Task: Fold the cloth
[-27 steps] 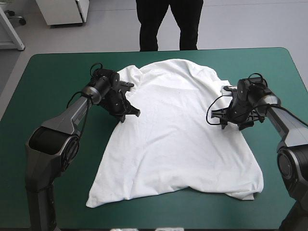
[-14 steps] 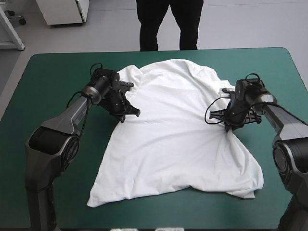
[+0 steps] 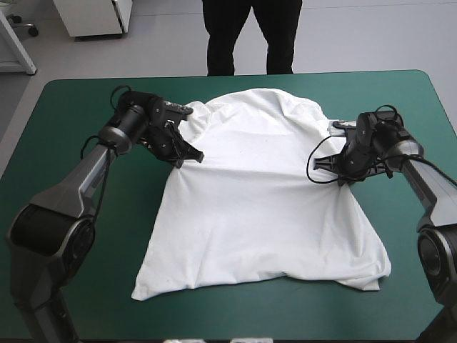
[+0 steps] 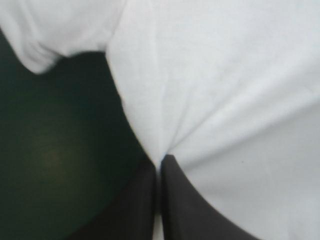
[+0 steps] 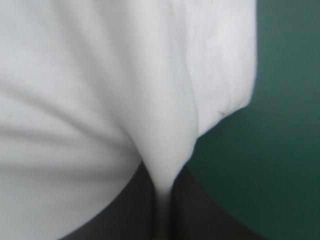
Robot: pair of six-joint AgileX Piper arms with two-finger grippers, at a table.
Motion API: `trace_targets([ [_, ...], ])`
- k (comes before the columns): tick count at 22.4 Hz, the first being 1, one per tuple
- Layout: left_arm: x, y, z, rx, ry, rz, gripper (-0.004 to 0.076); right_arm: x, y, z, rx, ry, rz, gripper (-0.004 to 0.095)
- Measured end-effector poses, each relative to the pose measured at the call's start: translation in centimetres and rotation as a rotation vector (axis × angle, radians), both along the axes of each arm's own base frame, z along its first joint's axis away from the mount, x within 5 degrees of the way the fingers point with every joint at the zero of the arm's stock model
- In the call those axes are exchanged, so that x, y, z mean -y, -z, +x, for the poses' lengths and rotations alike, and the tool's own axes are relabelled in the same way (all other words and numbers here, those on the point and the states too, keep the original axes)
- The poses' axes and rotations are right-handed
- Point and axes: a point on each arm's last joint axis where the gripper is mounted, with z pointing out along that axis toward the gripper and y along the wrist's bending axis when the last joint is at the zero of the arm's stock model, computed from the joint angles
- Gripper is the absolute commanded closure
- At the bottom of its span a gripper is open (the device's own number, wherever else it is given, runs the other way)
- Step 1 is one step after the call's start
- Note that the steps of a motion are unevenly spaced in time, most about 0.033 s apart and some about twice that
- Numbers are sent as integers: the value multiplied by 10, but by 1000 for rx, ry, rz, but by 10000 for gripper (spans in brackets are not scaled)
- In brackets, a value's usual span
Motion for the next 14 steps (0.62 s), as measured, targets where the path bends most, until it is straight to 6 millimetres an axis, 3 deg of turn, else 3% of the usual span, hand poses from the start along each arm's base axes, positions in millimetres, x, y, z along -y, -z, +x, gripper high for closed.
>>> trace_targets([
  [3,-6,-39,-17,95,-1,-35,733,2,-30,-4,88,-6,-2,925],
  [7,-17,-101,-49,278,-4,-99,733,4,-102,-18,281,-28,10,925],
  [10,-27,-159,-78,468,-6,-166,733,6,-166,-34,468,-33,29,925],
  [14,-35,-208,-101,627,-6,-222,733,9,-217,-54,615,-48,34,925],
])
